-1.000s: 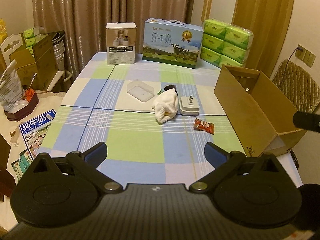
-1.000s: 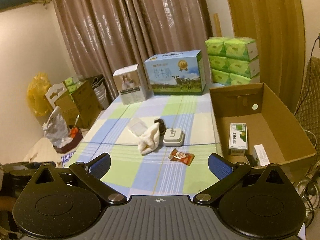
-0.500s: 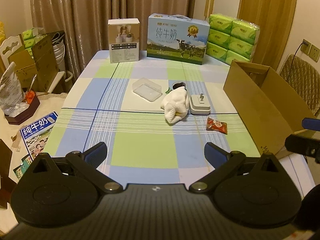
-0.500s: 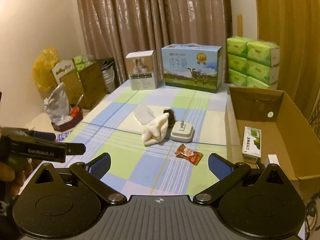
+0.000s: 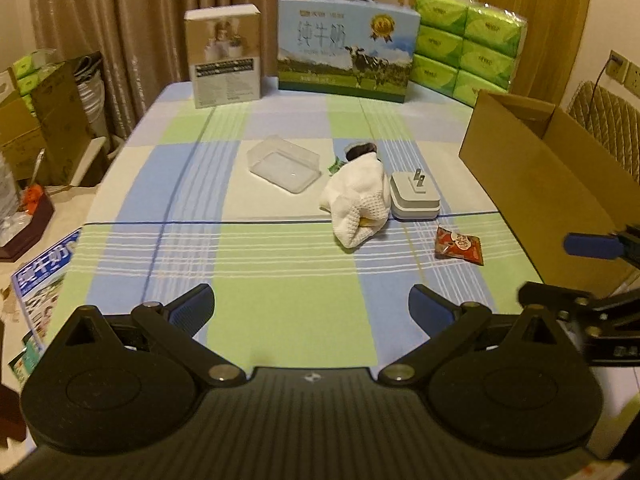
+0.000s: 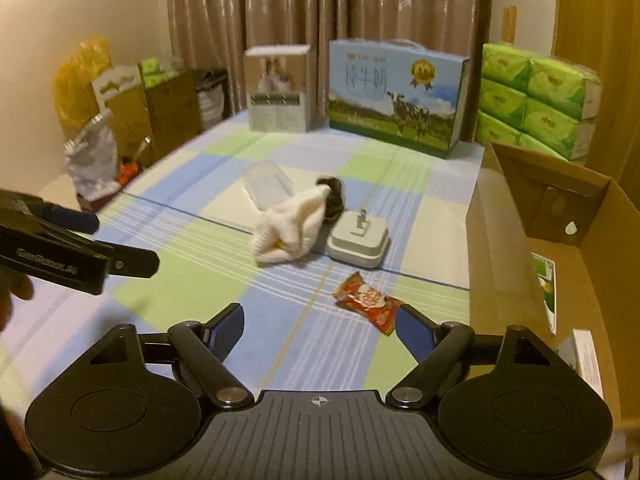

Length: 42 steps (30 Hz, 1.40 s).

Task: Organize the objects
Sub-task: 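Grasp the red candy with the right tool while the left tool grasps the white cloth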

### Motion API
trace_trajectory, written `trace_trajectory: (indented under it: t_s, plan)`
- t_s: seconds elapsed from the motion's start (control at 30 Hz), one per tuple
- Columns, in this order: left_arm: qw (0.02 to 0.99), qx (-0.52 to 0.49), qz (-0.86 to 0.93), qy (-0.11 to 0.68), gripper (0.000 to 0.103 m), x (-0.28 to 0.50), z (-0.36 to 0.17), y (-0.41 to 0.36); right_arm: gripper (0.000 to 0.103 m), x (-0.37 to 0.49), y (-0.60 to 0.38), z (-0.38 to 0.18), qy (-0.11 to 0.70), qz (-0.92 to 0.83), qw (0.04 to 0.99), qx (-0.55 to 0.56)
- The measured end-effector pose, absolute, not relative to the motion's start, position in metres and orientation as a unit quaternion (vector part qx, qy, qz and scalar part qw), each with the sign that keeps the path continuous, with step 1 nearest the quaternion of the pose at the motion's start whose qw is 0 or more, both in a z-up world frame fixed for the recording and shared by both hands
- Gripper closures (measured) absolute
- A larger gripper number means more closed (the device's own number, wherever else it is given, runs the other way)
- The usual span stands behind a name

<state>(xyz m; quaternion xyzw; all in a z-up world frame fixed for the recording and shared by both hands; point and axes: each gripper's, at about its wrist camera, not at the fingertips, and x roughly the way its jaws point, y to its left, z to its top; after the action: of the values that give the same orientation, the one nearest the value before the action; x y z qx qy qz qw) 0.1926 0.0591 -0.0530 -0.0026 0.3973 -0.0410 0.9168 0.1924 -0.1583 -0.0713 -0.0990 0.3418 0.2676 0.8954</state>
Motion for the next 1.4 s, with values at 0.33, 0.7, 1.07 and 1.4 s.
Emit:
trace_trajectory:
  t_s: [0.33,0.7,1.07,1.4]
  plan:
    - [0.916,0.016,-0.071,0.396,0.002,0.248,-0.094,0.046,0.034,0.256,-0.14,-0.115,0.356,0.249,0.887,-0.154]
    - [0.911,0.002,-0.091,0.402,0.002,0.283,-0.122,0.048,0.037,0.301,-0.137,-0.156,0.386,0.239,0.876,-0.165]
    - [0.92,0.025,-0.12,0.372,0.015,0.307,-0.126,0.028,0.08,0.301,-0.142,-0.146,0.429,0.241,0.866,-0.088]
    - [0.923,0.062,-0.13,0.356,0.045,0.333,-0.138,0.006,0.08,0.291,-0.15,-0.138,0.429,0.223,0.874,-0.06]
